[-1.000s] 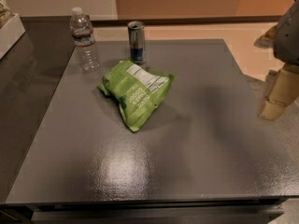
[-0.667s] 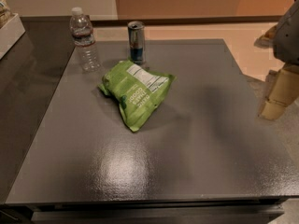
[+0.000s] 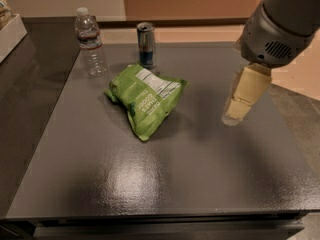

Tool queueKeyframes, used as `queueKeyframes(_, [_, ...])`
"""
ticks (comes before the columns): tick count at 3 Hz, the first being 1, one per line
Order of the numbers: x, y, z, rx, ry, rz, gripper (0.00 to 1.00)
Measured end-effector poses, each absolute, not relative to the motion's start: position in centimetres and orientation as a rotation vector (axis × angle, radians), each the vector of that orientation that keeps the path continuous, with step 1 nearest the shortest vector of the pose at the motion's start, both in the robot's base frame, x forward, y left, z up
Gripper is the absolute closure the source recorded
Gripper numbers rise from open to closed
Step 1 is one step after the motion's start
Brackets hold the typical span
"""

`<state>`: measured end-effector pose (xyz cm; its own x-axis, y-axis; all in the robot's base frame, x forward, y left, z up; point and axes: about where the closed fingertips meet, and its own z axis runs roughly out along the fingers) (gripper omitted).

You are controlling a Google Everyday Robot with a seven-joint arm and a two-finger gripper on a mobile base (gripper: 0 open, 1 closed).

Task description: Pick green rice chip bag

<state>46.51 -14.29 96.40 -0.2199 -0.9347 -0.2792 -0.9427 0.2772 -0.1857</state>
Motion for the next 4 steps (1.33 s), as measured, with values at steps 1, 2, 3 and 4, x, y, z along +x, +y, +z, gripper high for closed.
queueKeyframes(1, [47.4, -11.8, 96.0, -1.702, 2.214, 0.078, 0.0])
queueKeyframes(2, [48.5, -9.7, 95.3, -1.695, 2.215, 0.112, 0.0])
queueKeyframes(3, [50.2, -7.2, 94.0, -1.627, 2.268, 0.165, 0.0])
queueKeyframes(4, [51.2, -5.9, 93.3, -1.589, 2.297, 0.195, 0.0])
